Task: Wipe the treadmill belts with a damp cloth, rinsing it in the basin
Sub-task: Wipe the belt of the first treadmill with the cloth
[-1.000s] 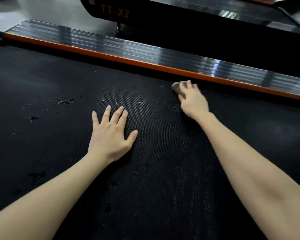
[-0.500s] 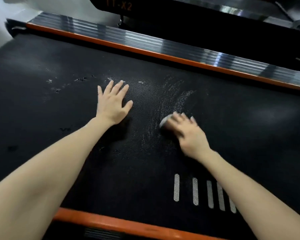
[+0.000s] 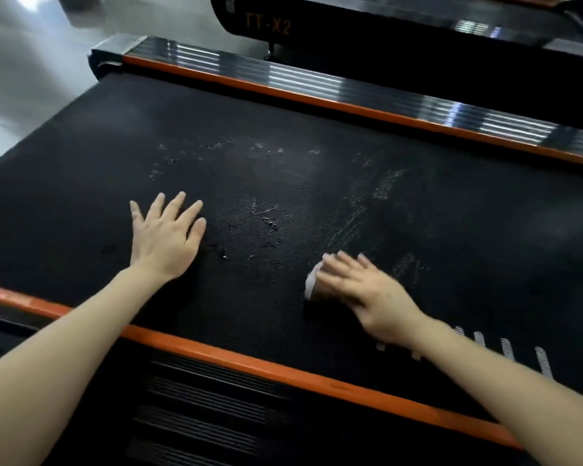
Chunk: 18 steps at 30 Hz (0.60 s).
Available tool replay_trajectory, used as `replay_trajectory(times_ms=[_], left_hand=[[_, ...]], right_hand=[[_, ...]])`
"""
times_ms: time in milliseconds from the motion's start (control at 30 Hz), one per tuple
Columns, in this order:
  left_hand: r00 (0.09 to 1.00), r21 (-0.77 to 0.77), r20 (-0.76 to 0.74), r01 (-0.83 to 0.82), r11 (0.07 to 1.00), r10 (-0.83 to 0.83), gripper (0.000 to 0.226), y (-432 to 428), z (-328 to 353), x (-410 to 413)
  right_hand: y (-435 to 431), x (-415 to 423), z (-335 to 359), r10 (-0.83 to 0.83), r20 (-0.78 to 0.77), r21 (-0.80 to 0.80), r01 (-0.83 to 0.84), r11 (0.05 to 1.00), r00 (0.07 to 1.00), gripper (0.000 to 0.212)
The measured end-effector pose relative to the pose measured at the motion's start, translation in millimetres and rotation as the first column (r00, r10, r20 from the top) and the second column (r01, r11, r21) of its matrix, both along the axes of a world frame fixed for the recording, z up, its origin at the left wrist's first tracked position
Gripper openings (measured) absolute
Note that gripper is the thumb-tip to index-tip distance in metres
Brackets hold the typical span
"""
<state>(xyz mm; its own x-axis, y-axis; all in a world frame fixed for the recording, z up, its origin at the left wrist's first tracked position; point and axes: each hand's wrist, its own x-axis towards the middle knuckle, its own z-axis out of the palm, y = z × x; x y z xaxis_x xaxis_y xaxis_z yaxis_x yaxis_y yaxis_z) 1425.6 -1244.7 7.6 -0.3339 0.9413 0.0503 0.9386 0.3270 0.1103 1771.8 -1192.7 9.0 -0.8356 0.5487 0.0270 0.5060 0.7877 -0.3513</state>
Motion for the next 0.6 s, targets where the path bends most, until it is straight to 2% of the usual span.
replay_trajectory(times_ms=[67,133,267,367,433,533,600], left_hand=[[0.999,-0.042,0.002,-0.053,0.998,0.053,0.052,-4,-5,-11],[0.996,-0.062,0.029,-0.083,0.995,0.084,0.053,-9,-10,-15],[0.995,0.001,0.068,-0.080,0.997,0.080,0.051,-10,-14,-16],[0.994,0.038,0.078,-0.083,0.996,0.080,0.049,-9,-16,-17],[0.994,0.046,0.077,-0.087,0.995,0.083,0.048,-9,-17,-18],[0.993,0.038,0.081,-0.090,0.995,0.087,0.048,-9,-18,-18],[0.993,0.022,0.080,-0.093,0.995,0.090,0.048,-9,-18,-18]], right_hand=[[28,-17,0,-0.274,-0.055,-0.036,0.272,0.962,0.960,0.053],[59,-35,-1,-0.493,-0.063,-0.044,0.492,0.870,0.867,0.050],[107,-84,2,-0.568,-0.058,-0.074,0.564,0.822,0.821,0.045],[117,-119,2,-0.544,-0.014,-0.087,0.541,0.837,0.839,0.045],[107,-135,5,-0.459,0.025,-0.043,0.460,0.887,0.888,0.053],[73,-131,11,-0.273,0.018,-0.021,0.273,0.962,0.962,0.056],[54,-117,12,-0.058,0.073,0.041,0.055,0.998,0.996,0.059]])
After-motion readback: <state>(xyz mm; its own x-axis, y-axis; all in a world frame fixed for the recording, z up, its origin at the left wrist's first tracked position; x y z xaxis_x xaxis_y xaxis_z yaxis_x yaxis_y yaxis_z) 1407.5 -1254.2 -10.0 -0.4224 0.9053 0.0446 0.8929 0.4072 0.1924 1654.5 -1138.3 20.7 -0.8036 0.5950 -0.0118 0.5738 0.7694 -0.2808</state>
